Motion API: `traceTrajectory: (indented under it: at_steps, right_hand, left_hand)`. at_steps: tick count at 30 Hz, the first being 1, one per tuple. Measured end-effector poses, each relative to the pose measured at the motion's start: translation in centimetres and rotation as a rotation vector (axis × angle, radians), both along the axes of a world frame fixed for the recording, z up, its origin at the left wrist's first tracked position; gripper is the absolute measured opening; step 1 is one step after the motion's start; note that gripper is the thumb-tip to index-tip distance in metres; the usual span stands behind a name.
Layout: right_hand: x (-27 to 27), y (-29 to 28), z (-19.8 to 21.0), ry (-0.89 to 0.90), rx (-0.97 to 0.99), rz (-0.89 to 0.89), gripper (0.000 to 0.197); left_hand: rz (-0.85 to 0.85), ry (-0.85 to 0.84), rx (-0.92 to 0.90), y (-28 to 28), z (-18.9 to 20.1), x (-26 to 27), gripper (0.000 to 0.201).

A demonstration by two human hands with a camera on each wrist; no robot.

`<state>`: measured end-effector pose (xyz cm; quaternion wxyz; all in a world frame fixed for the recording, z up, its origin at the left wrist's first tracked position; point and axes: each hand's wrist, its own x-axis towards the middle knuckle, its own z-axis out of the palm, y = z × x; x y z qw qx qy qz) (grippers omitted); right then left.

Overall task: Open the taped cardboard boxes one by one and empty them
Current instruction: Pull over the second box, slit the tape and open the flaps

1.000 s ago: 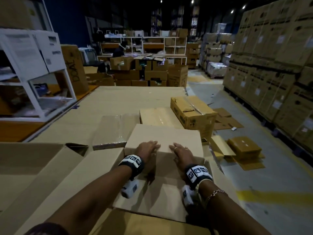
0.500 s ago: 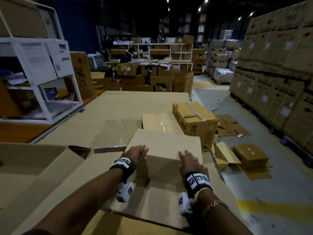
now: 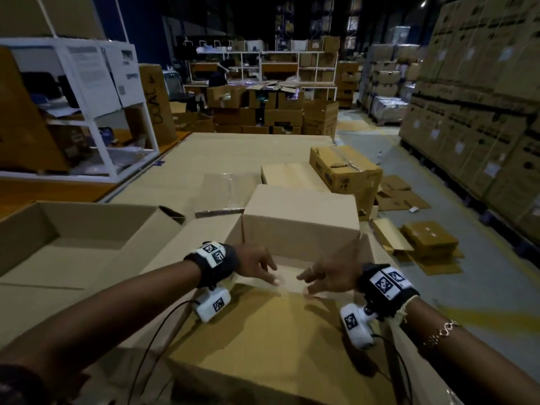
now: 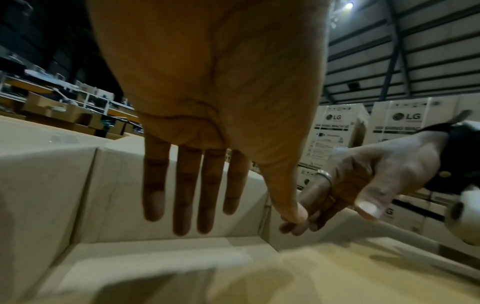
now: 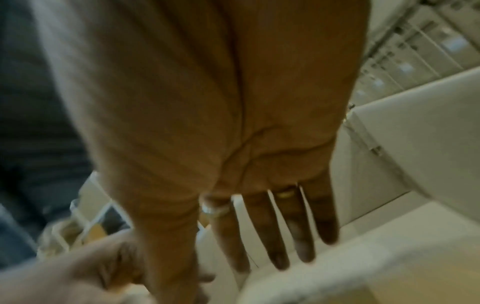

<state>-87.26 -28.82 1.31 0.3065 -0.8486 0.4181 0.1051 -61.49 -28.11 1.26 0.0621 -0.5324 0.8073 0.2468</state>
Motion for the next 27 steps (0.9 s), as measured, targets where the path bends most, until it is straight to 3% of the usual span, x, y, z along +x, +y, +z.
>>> traceTrajectory:
  at_steps: [4, 7, 11, 15, 19, 24, 27]
  right_hand:
    - [0.6, 4.1, 0.2, 0.052, -0.044, 0.041, 0.048]
    - [0.8, 6.1, 0.9, 0.026, -0.19, -0.063, 0.052]
    - [1.3, 9.3, 4.5, -0.161, -0.335, -0.203, 0.048]
    - [1.4, 15.4, 9.5, -0.136, -0.65, -0.248, 0.041]
    - [1.4, 23.3, 11.4, -0.189, -0.855, -0.306, 0.038]
    - [0.9, 31.8, 10.5, -0.315, -0.87, -0.329, 0.023]
    - [0.6, 35.6, 8.7, -0.351, -0.852, -0.33, 0.018]
  left_hand:
    - [0.011, 0.006, 0.013, 3.1, -1.2, 1.5, 0.049]
    - [0.087, 0.07, -0.054, 5.1, -0.5, 2.8, 0.053]
    - [0.212, 0.152, -0.29, 8.5, 2.9, 3.3, 0.058]
    - [0.138, 0.186, -0.616, 13.4, 7.6, 3.7, 0.055]
    - [0.084, 0.262, -0.782, 20.3, 10.3, 3.9, 0.04]
    - [0.119, 0.428, -0.82, 28.5, 10.0, 4.5, 0.034]
    - [0.116, 0.502, -0.753, 33.0, 8.3, 4.6, 0.031]
